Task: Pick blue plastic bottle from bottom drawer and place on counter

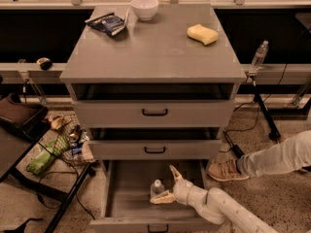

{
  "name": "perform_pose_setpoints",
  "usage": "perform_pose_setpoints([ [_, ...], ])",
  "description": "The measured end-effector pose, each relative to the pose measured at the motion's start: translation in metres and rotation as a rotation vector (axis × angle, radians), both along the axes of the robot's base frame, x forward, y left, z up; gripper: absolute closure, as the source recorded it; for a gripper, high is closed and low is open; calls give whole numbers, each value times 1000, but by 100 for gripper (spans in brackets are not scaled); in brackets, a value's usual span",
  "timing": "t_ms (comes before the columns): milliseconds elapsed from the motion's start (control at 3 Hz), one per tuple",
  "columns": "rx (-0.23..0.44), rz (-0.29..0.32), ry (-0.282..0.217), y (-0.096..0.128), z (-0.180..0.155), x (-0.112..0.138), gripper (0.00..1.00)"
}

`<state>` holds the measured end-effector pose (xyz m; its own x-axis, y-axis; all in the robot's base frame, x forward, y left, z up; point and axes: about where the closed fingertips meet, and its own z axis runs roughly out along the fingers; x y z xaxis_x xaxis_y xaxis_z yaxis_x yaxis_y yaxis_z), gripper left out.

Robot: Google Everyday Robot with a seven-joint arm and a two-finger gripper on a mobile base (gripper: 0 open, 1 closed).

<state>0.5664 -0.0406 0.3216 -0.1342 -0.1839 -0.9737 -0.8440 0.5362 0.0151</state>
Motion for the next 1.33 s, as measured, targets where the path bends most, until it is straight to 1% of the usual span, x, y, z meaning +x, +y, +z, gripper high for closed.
perform_pose_setpoints([
  [333, 16, -14, 9, 12, -29, 6, 0],
  [667, 20, -14, 28, 26, -56, 7, 0],
  [1000, 36, -44, 61, 25, -88, 9, 17],
  [1333, 66, -72, 93, 26, -114, 8, 41],
])
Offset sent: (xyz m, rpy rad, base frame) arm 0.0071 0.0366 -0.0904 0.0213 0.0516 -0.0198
